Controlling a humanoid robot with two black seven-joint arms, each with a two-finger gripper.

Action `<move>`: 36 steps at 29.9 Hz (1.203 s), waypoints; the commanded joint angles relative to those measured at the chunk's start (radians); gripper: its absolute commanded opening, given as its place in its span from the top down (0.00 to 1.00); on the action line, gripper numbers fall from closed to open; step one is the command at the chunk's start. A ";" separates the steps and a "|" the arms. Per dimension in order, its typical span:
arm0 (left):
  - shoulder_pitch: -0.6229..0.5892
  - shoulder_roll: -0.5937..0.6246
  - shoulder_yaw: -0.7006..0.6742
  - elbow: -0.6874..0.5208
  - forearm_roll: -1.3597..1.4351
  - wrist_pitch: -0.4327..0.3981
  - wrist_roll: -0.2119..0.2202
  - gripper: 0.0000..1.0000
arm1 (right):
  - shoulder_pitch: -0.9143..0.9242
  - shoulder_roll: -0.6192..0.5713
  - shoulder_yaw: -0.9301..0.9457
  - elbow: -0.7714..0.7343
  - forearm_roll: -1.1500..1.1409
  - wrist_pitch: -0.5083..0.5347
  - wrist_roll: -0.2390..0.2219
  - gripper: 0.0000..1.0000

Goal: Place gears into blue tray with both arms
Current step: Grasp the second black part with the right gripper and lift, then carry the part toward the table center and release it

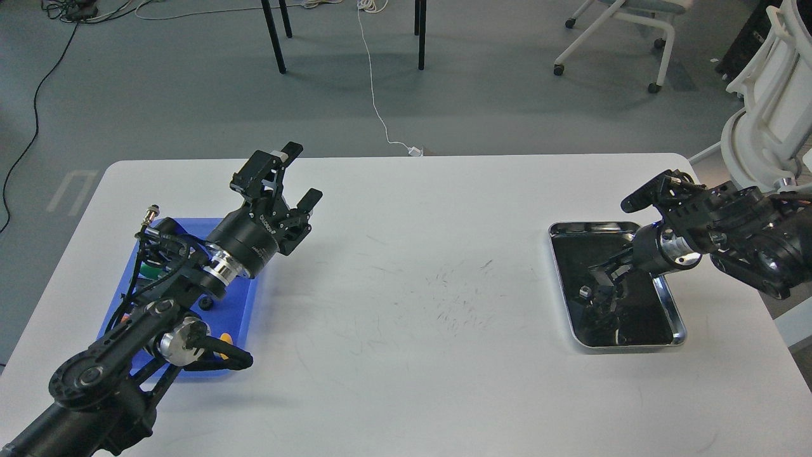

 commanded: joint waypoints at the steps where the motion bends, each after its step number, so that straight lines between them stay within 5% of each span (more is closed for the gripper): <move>1: 0.001 0.001 0.000 0.000 0.000 0.000 0.000 0.02 | 0.000 0.000 0.001 0.001 -0.001 0.001 0.000 0.66; 11: 0.001 -0.005 0.002 0.000 0.000 0.000 0.003 0.02 | 0.000 -0.001 0.001 0.004 -0.001 0.002 0.000 0.84; 28: -0.002 0.000 0.002 -0.005 0.000 0.000 0.001 0.02 | 0.225 -0.143 0.010 0.240 0.032 0.002 0.000 0.84; 36: -0.003 0.006 -0.010 -0.008 -0.002 0.000 -0.004 0.02 | 0.282 0.056 0.019 0.271 0.168 -0.002 0.000 0.84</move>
